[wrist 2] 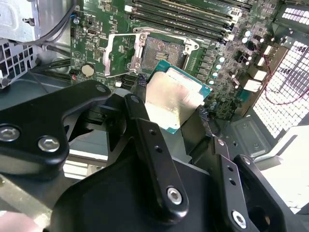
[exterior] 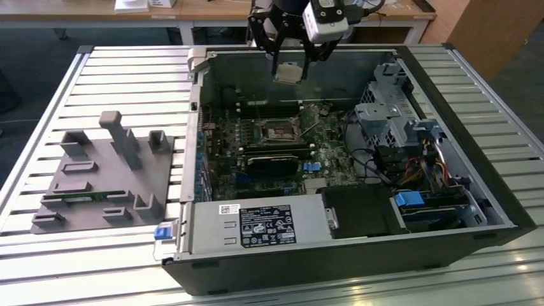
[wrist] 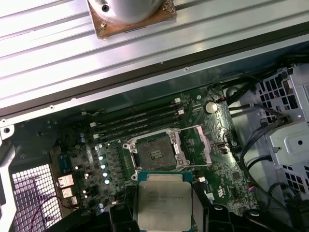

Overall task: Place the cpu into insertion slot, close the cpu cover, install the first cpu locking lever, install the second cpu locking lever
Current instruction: 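Place the cpu into insertion slot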

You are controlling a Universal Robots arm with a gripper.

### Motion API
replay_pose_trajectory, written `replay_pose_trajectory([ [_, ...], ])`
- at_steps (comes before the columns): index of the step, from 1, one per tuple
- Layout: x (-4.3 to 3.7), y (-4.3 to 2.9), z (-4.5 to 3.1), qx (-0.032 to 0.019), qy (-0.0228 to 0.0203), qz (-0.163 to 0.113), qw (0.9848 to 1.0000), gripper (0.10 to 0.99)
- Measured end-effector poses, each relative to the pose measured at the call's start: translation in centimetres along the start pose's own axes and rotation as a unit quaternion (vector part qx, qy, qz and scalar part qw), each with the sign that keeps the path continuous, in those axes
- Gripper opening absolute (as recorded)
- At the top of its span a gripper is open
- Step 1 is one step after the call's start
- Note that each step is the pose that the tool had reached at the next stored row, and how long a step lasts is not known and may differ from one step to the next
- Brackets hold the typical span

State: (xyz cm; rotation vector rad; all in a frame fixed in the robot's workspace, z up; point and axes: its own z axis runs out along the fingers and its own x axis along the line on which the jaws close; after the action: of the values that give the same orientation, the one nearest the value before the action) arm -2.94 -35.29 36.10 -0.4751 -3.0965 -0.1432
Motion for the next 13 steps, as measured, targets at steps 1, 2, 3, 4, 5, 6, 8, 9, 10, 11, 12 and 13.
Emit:
replay_pose_trajectory([
  [1,0.00,0.00,0.00,0.0000,-0.0002,0.003,1.0000,0.537],
  [2,0.00,0.00,0.00,-0.0001,-0.0004,0.005,1.0000,0.537],
  [3,0.00,0.00,0.01,-0.0002,-0.0007,0.008,1.0000,0.537],
  [4,0.00,0.00,0.01,-0.0002,-0.0009,0.010,0.9999,0.537],
  [5,0.00,0.00,0.01,-0.0003,-0.0011,0.013,0.9999,0.537],
  [6,0.00,0.00,0.00,-0.0003,-0.0013,0.015,0.9999,0.537],
  [8,0.00,0.00,0.01,-0.0004,-0.0017,0.019,0.9998,0.537],
  [9,0.00,0.00,0.01,-0.0004,-0.0019,0.022,0.9998,0.537],
  [10,0.00,0.00,0.01,-0.0004,-0.0021,0.023,0.9997,0.537],
  [11,0.00,0.00,0.01,-0.0005,-0.0023,0.025,0.9997,0.537],
  [12,0.00,0.00,0.01,-0.0005,-0.0025,0.028,0.9996,0.537],
  [13,0.00,0.00,0.01,-0.0006,-0.0027,0.030,0.9996,0.537],
])
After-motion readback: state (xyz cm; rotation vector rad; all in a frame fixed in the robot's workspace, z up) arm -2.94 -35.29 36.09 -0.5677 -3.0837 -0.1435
